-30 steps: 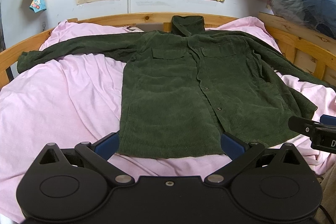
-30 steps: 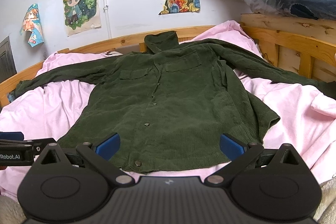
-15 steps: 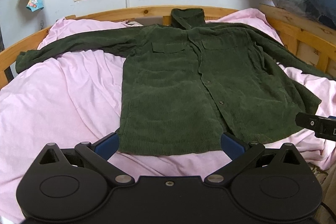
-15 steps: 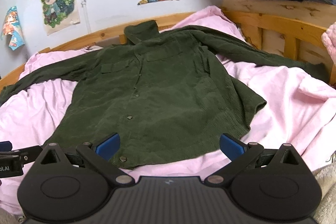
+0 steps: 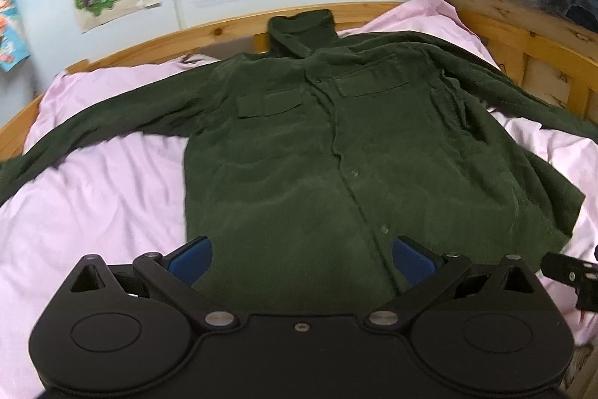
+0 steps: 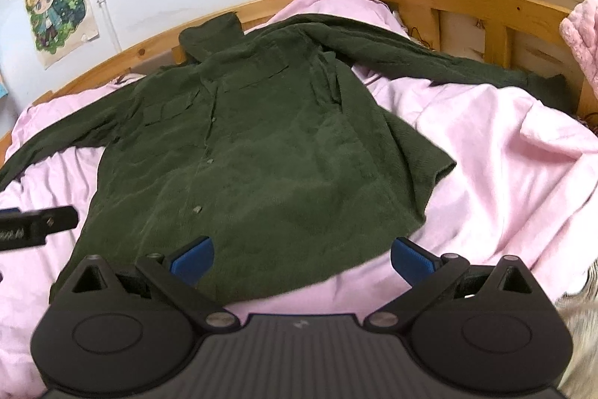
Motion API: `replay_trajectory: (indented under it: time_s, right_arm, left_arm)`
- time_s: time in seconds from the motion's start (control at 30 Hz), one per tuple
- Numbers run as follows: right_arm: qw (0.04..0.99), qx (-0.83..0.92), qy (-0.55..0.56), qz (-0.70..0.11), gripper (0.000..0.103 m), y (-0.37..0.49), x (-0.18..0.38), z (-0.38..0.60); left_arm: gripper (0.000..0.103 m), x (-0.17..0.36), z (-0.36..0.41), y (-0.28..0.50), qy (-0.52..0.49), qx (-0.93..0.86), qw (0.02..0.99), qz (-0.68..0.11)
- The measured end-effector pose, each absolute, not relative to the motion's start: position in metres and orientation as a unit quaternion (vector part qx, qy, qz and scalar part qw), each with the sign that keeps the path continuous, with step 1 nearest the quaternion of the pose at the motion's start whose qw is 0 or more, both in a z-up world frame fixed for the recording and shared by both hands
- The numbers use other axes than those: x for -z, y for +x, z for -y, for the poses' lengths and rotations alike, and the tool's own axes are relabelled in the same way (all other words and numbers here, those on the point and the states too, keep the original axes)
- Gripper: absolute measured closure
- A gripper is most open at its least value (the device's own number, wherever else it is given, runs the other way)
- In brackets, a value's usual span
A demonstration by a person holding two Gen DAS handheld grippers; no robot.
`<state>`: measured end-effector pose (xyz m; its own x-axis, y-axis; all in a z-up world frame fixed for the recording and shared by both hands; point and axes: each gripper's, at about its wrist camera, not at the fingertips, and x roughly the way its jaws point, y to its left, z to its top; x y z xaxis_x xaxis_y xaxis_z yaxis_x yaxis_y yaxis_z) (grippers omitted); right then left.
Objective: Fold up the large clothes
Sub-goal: 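Reach the right gripper to the shirt sleeve cuff and close on it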
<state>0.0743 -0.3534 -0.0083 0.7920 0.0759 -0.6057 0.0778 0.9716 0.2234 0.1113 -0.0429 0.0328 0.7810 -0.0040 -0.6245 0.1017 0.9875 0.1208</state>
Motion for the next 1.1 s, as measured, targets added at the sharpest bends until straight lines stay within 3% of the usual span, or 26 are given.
replay_trajectory:
  time_s: [0.33, 0.6, 0.77, 1.03, 1.07, 1.1]
  right_arm:
    - [0.96, 0.088, 0.138, -0.227, 0.0, 0.115, -0.016, 0.423]
    - [0.928, 0.299, 0.177, -0.134, 0.006, 0.153, 0.0, 0.509]
    - [0.888, 0.387, 0.203, -0.141, 0.015, 0.182, 0.023, 0.55]
    - [0.864, 0.436, 0.202, -0.152, 0.014, 0.218, 0.048, 0.579]
    - [0.863, 0.436, 0.205, -0.151, 0.017, 0.22, 0.05, 0.578]
    - [0.862, 0.436, 0.209, -0.15, 0.031, 0.225, 0.051, 0.579]
  left_arm:
    - [0.001, -0.014, 0.098, 0.166, 0.101, 0.042, 0.935, -0.337]
    - [0.001, 0.022, 0.1, 0.171, 0.121, 0.088, 0.921, -0.36]
    - [0.001, 0.026, 0.086, 0.182, 0.121, 0.084, 0.918, -0.369]
    - [0.001, 0.033, 0.072, 0.188, 0.114, 0.067, 0.908, -0.397]
    - [0.001, 0.033, 0.071, 0.188, 0.113, 0.066, 0.908, -0.399]
    - [0.001, 0.032, 0.07, 0.188, 0.11, 0.067, 0.907, -0.402]
